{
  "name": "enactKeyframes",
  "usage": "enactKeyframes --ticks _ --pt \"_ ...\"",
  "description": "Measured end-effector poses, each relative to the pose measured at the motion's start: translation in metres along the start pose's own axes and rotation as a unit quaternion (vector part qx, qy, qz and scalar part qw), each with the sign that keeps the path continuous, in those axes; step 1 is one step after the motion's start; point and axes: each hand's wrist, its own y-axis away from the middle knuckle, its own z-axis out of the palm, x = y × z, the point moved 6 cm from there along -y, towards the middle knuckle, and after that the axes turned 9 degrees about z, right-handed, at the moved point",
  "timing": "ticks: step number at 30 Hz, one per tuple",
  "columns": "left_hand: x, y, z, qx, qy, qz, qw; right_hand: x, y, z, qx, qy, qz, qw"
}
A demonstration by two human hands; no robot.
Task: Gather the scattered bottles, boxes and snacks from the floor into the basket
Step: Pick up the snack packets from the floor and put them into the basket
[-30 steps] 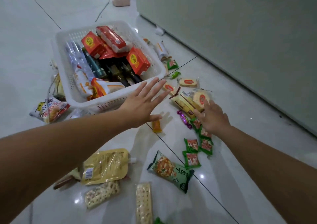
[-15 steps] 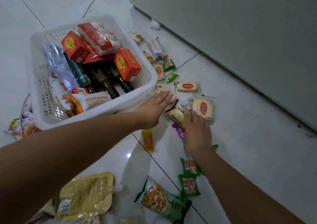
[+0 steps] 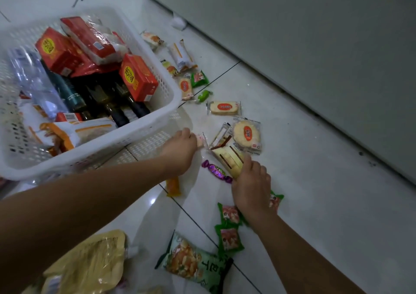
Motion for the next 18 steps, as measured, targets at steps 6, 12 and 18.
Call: enactKeyframes --ticks 6,12,18 --pt "-0.015 0.035 0.011 -0.071 -0.020 -0.050 0.996 0.013 0.007 -0.003 -0.060 0.055 0.020 0.996" --pt "-0.027 0.067 -0.009 -0.021 0.092 -0.053 0.994 0.004 0.018 -0.018 -0.041 0.025 0.006 0.999" --pt "-0.031 0.104 -0.068 0.057 0.073 0.008 0.996 -0.038 0.022 -0.073 0.010 -0.073 -0.058 0.996"
